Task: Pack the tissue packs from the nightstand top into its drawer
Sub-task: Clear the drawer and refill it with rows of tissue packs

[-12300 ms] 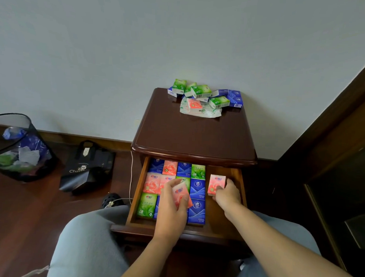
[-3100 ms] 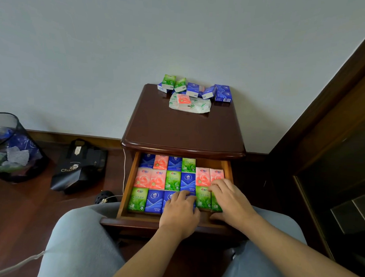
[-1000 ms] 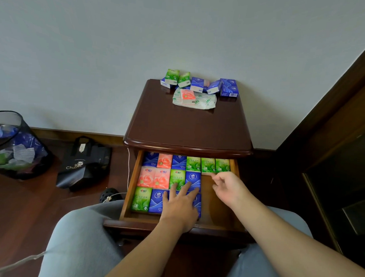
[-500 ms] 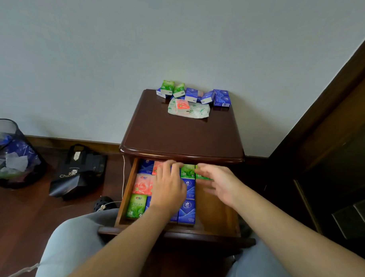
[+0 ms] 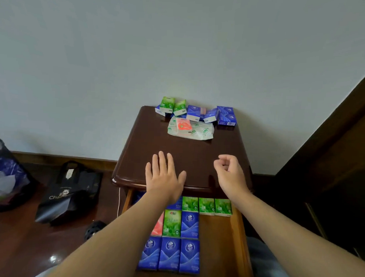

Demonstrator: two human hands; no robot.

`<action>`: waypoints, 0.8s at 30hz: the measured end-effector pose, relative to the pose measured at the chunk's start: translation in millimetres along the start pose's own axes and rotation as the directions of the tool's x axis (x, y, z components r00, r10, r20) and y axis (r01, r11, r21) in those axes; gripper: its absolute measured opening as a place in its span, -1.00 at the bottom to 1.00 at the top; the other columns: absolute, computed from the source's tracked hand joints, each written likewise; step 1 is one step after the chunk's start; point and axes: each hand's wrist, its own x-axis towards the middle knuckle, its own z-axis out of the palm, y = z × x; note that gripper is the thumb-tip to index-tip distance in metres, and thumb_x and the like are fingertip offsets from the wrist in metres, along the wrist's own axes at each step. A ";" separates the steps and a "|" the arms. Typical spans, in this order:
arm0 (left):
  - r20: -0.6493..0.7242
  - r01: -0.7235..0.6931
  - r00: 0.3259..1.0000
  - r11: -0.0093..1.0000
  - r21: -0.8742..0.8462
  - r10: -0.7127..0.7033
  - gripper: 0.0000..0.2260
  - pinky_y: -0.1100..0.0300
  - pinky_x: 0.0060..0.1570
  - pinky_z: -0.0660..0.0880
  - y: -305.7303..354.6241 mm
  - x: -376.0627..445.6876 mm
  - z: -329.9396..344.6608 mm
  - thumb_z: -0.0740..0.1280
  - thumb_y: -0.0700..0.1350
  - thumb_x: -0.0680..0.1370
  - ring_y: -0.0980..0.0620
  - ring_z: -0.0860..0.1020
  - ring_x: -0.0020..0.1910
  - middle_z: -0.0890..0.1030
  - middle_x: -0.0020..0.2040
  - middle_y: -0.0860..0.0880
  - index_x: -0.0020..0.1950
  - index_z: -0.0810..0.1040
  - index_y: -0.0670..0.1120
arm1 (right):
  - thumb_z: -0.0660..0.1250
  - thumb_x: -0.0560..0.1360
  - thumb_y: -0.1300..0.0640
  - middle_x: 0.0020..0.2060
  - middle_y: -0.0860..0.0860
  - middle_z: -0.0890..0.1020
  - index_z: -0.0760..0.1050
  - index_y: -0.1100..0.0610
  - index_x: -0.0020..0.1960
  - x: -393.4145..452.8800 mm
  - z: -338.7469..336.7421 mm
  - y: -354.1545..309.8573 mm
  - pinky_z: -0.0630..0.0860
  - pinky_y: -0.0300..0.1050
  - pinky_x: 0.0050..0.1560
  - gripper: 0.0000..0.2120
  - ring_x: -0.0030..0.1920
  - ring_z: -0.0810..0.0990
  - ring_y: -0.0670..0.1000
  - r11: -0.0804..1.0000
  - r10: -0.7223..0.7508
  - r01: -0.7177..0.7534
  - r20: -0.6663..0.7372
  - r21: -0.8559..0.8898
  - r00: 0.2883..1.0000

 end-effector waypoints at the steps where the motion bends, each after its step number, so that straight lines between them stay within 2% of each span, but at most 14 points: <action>1: -0.030 0.014 0.999 1.000 -0.005 -0.014 -0.29 -0.18 0.59 -0.26 2.9 8.8 0.7 -0.18 0.29 0.68 -0.13 -0.31 0.66 -0.30 0.68 -0.13 0.66 -0.35 -0.09 | 0.39 0.60 0.01 0.04 -0.06 0.61 0.51 0.02 0.25 12.6 2.8 0.4 0.42 -0.36 -0.15 -0.75 -0.04 0.60 -0.13 0.999 0.001 -0.001 -0.025 0.036 1.000; 5: -0.195 0.003 0.981 1.000 0.002 -0.003 -0.26 -0.22 0.61 -0.19 14.5 45.4 2.0 -0.17 0.31 0.66 -0.10 -0.32 0.66 -0.39 0.66 -0.12 0.61 -0.46 -0.07 | 0.42 0.58 -0.03 0.08 -0.02 0.63 0.47 -0.01 0.28 62.1 13.6 -3.4 0.54 -0.27 -0.09 -0.68 -0.06 0.62 -0.12 0.993 -0.033 0.044 -0.095 0.113 0.995; 8: -0.347 -0.040 0.937 0.998 -0.039 0.023 -0.25 -0.20 0.63 -0.09 22.1 68.2 2.3 -0.11 0.33 0.65 -0.14 -0.26 0.67 -0.33 0.67 -0.16 0.66 -0.38 -0.02 | 0.42 0.53 -0.12 0.13 -0.06 0.58 0.45 -0.11 0.30 93.5 19.9 -1.4 0.53 -0.39 -0.09 -0.62 -0.07 0.60 -0.19 0.985 -0.130 0.143 -0.130 0.098 0.983; 10: -0.413 -0.091 0.910 0.991 -0.094 0.045 -0.26 -0.20 0.63 -0.06 27.7 83.4 -0.5 -0.01 0.31 0.66 -0.18 -0.17 0.68 -0.21 0.69 -0.19 0.69 -0.27 0.03 | 0.40 0.47 -0.17 0.18 -0.09 0.51 0.42 -0.15 0.32 114.0 26.8 -3.0 0.53 -0.34 -0.05 -0.55 -0.02 0.58 -0.17 0.981 -0.171 0.183 -0.160 0.067 0.972; 12: -0.457 -0.160 0.885 0.981 -0.108 0.094 -0.30 -0.22 0.62 -0.05 33.4 97.9 -4.2 0.08 0.26 0.65 -0.20 -0.07 0.67 -0.10 0.69 -0.20 0.70 -0.13 0.09 | 0.44 0.47 -0.03 0.26 -0.04 0.47 0.42 -0.04 0.37 137.3 33.9 -4.1 0.53 -0.15 0.16 -0.50 0.14 0.54 -0.04 0.976 -0.213 0.215 -0.269 -0.023 0.939; 14: -0.490 -0.229 0.857 0.969 -0.089 0.157 -0.36 -0.22 0.62 -0.04 37.8 111.3 -7.4 0.14 0.22 0.65 -0.19 0.01 0.66 -0.01 0.68 -0.19 0.69 0.00 0.16 | 0.46 0.47 0.11 0.31 0.07 0.48 0.44 0.11 0.40 160.4 40.2 -7.9 0.35 -0.02 0.39 -0.47 0.31 0.45 0.13 0.954 -0.286 0.230 -0.365 -0.190 0.886; 15: -0.502 -0.248 0.846 0.966 -0.076 0.178 -0.39 -0.21 0.62 -0.04 39.7 117.2 -8.6 0.15 0.20 0.65 -0.19 0.05 0.65 0.02 0.67 -0.18 0.67 0.05 0.18 | 0.45 0.47 0.12 0.34 0.10 0.47 0.44 0.12 0.43 170.6 42.4 -11.1 0.25 -0.03 0.41 -0.45 0.36 0.41 0.16 0.944 -0.297 0.210 -0.373 -0.256 0.879; 17: -0.514 -0.256 0.836 0.965 -0.054 0.193 -0.43 -0.21 0.61 -0.02 43.5 127.8 -9.8 0.14 0.18 0.66 -0.19 0.08 0.63 0.07 0.67 -0.16 0.66 0.10 0.20 | 0.40 0.51 0.09 0.46 0.12 0.38 0.42 0.03 0.50 188.0 45.9 -13.9 0.22 -0.03 0.42 -0.43 0.41 0.34 0.20 0.929 -0.258 0.132 -0.352 -0.345 0.900; 21: -0.514 -0.207 0.841 0.978 -0.012 0.172 -0.51 -0.20 0.59 0.03 47.8 141.1 -10.3 0.11 0.15 0.67 -0.21 0.15 0.60 0.14 0.65 -0.17 0.61 0.27 0.16 | 0.35 0.53 0.02 0.60 0.12 0.20 0.41 -0.04 0.54 205.9 49.4 -8.2 0.33 0.15 0.47 -0.43 0.48 0.22 0.27 0.881 -0.182 0.013 -0.314 -0.473 0.932; 24: -0.538 -0.177 0.831 0.984 -0.015 0.142 -0.59 -0.21 0.55 0.12 48.8 143.0 -8.9 0.17 0.12 0.66 -0.25 0.27 0.51 0.25 0.59 -0.25 0.48 0.45 0.06 | 0.42 0.49 -0.07 0.55 0.19 0.23 0.46 -0.03 0.43 205.1 50.0 -6.1 0.43 0.19 0.40 -0.47 0.48 0.21 0.26 0.883 -0.140 -0.041 -0.345 -0.468 0.928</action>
